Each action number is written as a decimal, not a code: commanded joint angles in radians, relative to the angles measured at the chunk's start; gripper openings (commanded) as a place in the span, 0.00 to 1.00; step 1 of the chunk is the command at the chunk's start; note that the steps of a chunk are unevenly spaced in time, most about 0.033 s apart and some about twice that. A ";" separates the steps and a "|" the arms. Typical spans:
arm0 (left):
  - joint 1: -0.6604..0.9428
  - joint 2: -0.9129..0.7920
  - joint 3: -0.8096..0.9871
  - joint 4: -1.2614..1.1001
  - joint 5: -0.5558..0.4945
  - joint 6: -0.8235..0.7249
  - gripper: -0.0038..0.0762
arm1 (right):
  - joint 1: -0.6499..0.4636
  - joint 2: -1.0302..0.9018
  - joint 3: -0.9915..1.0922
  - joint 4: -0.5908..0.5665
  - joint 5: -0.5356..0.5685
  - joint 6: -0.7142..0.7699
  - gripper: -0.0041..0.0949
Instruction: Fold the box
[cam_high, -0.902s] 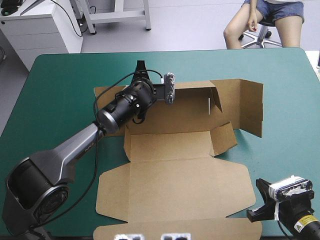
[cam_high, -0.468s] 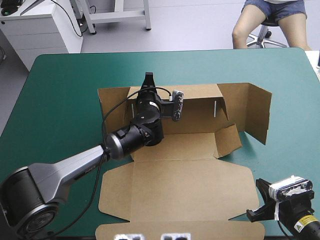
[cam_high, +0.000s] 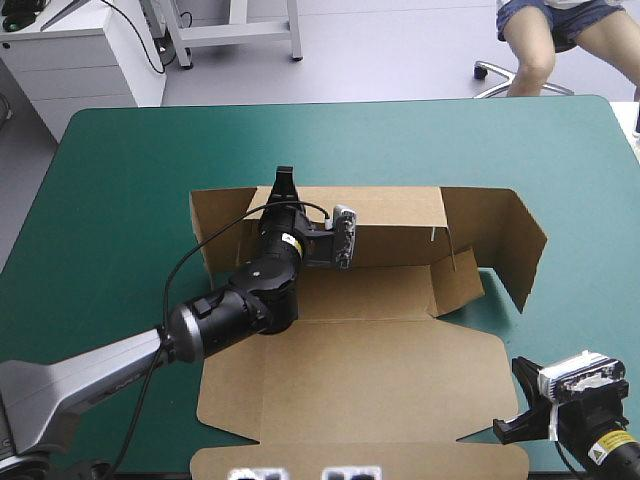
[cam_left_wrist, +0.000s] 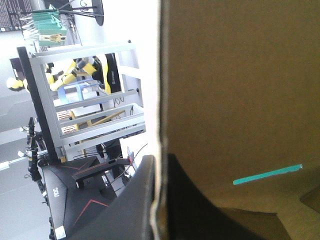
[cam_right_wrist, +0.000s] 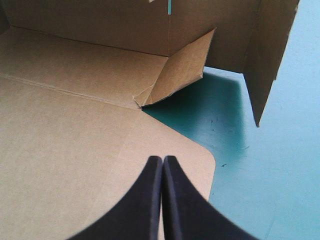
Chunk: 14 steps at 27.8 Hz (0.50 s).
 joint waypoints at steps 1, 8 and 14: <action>-0.024 -0.070 0.055 0.088 0.003 -0.060 0.04 | 0.002 0.013 -0.031 0.007 -0.070 -0.001 0.02; -0.026 -0.069 0.120 0.189 0.013 -0.228 0.04 | 0.002 0.013 -0.031 0.007 -0.070 -0.001 0.02; -0.028 -0.069 0.120 0.189 0.015 -0.254 0.04 | 0.002 0.013 -0.034 0.009 -0.122 0.021 0.02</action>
